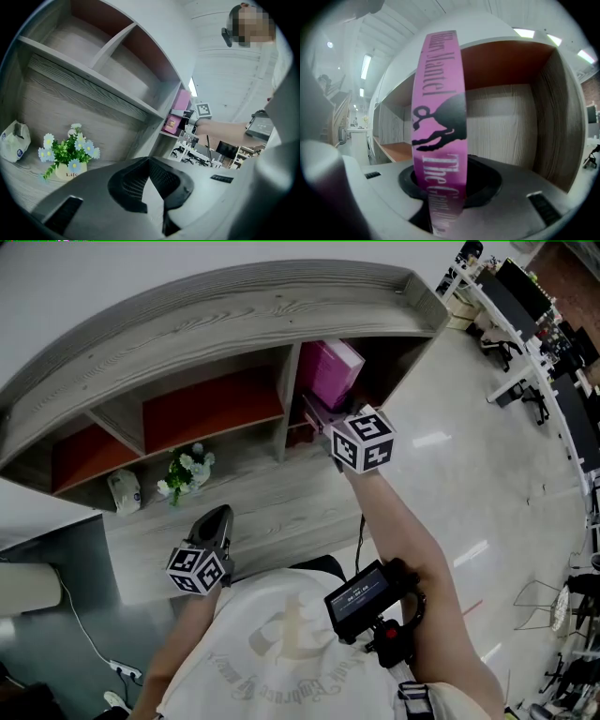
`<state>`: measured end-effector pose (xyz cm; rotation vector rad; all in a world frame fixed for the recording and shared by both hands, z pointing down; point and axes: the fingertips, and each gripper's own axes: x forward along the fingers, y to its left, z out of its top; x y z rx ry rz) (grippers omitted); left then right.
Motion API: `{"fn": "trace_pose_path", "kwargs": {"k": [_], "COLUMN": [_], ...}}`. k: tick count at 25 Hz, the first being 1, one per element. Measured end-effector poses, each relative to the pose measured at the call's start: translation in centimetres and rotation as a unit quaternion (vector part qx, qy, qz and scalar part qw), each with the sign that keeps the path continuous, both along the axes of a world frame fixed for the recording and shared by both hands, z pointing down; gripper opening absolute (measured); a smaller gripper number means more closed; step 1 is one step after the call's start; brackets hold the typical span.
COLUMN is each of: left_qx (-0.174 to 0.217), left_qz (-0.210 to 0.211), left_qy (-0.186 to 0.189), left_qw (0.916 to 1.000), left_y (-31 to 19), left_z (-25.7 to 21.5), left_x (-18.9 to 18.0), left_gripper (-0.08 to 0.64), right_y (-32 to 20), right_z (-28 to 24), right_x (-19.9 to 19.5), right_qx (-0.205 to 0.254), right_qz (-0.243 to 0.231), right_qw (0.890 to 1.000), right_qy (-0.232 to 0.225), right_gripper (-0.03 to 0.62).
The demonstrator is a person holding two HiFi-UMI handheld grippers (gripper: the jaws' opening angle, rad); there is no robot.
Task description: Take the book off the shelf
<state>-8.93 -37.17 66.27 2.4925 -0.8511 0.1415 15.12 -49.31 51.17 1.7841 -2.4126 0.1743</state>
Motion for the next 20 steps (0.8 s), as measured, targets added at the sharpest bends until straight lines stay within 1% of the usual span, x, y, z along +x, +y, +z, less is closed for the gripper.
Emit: {"fn": "trace_pose_path", "kwargs": {"k": [10,20], "left_qx": [0.009,0.018], "left_qz": [0.010,0.024], "left_qy": [-0.002,-0.002], "left_qw": [0.9999,0.9995], "left_y": [1.6,3.2], "left_z": [-1.0,-2.0], "left_x": [0.7,1.7], "left_gripper": [0.002,0.002], "right_y": [2.4,5.4], "right_z": [-1.4,-1.6], "right_x": [0.4,1.8], "right_qx": [0.013,0.008], "right_qz": [-0.007,0.005], "right_qw": [1.000,1.000], "right_qy": [0.001,-0.009], "right_gripper": [0.147,0.147]}}
